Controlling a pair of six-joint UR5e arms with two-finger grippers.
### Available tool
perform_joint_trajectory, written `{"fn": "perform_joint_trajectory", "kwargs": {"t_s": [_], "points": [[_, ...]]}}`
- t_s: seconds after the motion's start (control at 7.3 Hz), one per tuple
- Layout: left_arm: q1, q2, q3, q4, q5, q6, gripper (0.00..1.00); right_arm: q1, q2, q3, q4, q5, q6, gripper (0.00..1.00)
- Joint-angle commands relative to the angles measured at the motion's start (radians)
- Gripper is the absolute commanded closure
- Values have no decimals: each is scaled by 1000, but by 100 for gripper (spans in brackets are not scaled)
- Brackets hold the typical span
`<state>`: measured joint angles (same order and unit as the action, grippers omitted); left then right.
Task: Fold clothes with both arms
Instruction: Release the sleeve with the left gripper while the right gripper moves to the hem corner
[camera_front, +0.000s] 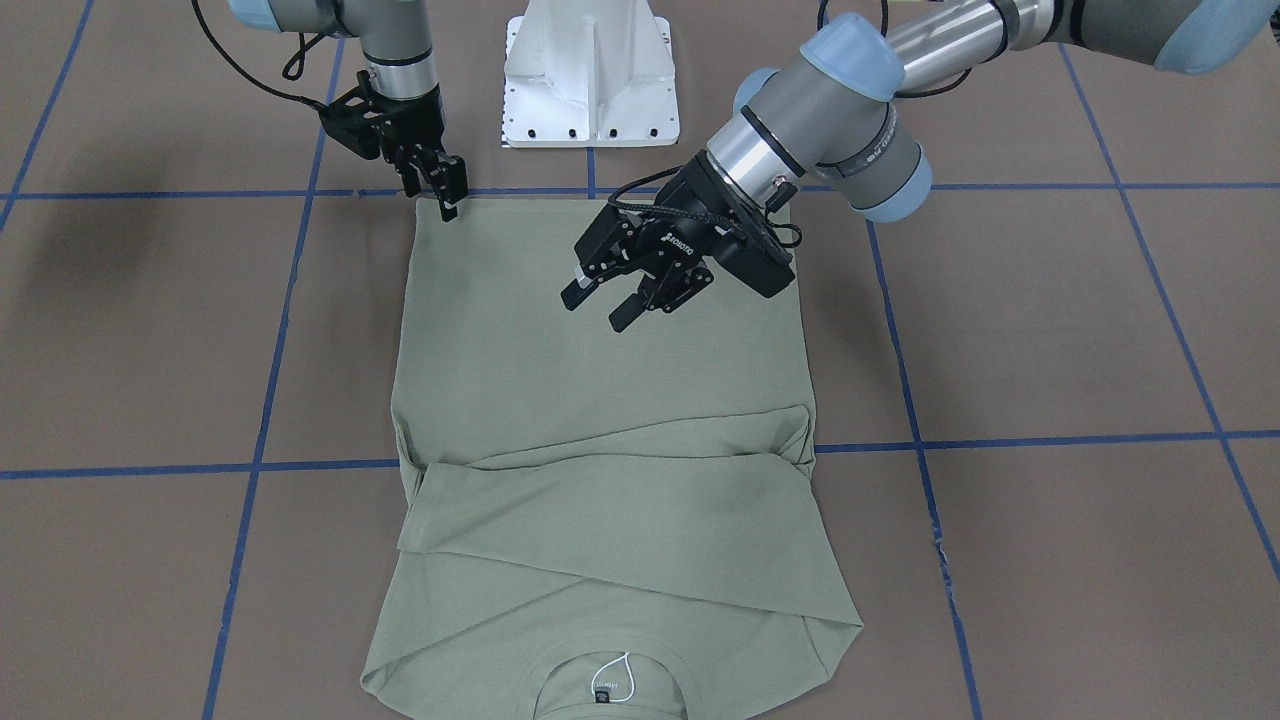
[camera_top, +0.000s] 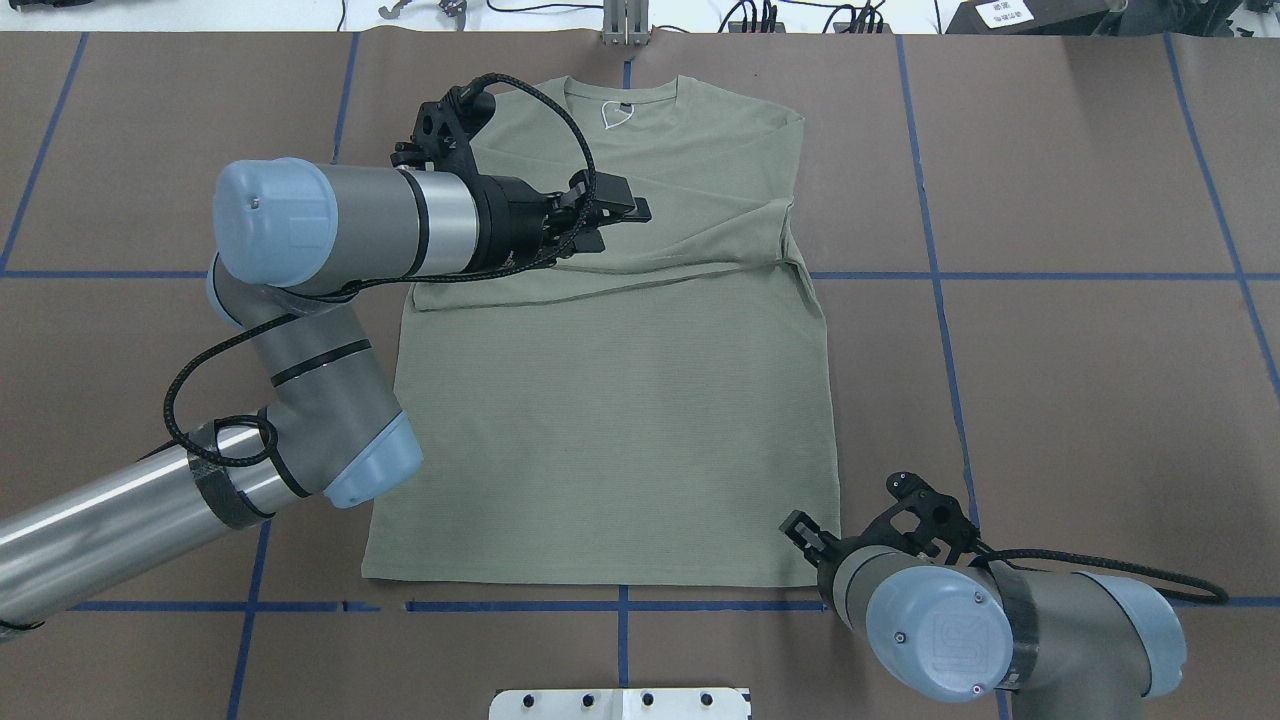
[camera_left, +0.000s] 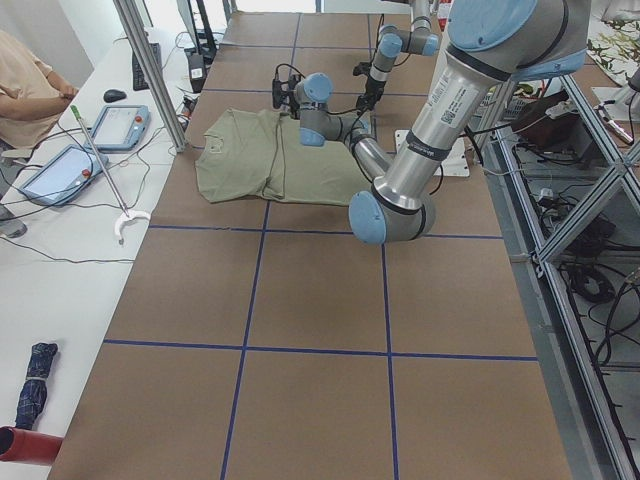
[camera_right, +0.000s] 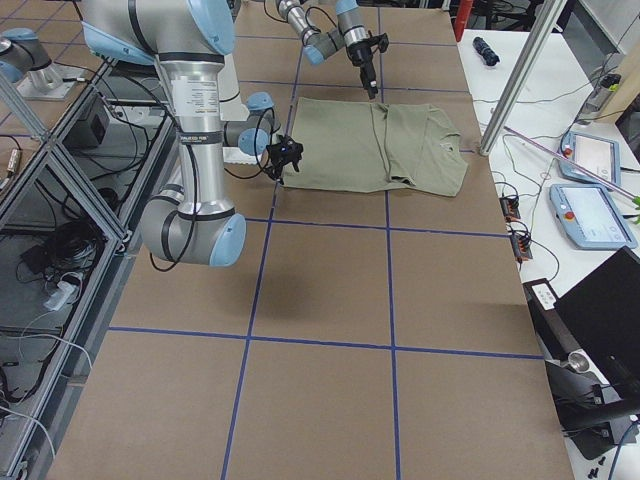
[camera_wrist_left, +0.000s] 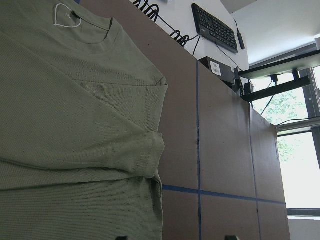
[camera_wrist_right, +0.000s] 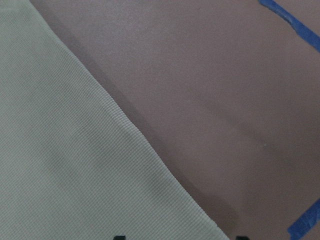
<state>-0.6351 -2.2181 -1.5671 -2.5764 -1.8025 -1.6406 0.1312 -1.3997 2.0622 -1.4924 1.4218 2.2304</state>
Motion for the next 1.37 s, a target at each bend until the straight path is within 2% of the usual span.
{"fn": "perform_joint_trajectory", "kwargs": {"t_s": [0.0, 0.27, 0.41, 0.55, 0.68, 0.82, 1.23], "points": [[0, 0, -5, -1, 2, -1, 28, -13, -1, -28, 0, 0, 0, 22], [0, 0, -5, -1, 2, -4, 28, -19, -2, -21, -2, 2, 2, 23], [0, 0, -7, -1, 2, -4, 28, -21, -10, -20, -2, 2, 2, 45], [0, 2, -7, -1, 2, -4, 28, -21, -13, -20, -2, 2, 2, 73], [2, 0, -7, -1, 2, -4, 28, -21, -19, -17, -2, 2, 2, 95], [0, 2, -5, -1, 2, -4, 28, -19, -24, -14, 0, 2, 2, 100], [0, 5, -8, -1, 2, -4, 28, -21, -31, 9, 0, 8, 2, 100]]}}
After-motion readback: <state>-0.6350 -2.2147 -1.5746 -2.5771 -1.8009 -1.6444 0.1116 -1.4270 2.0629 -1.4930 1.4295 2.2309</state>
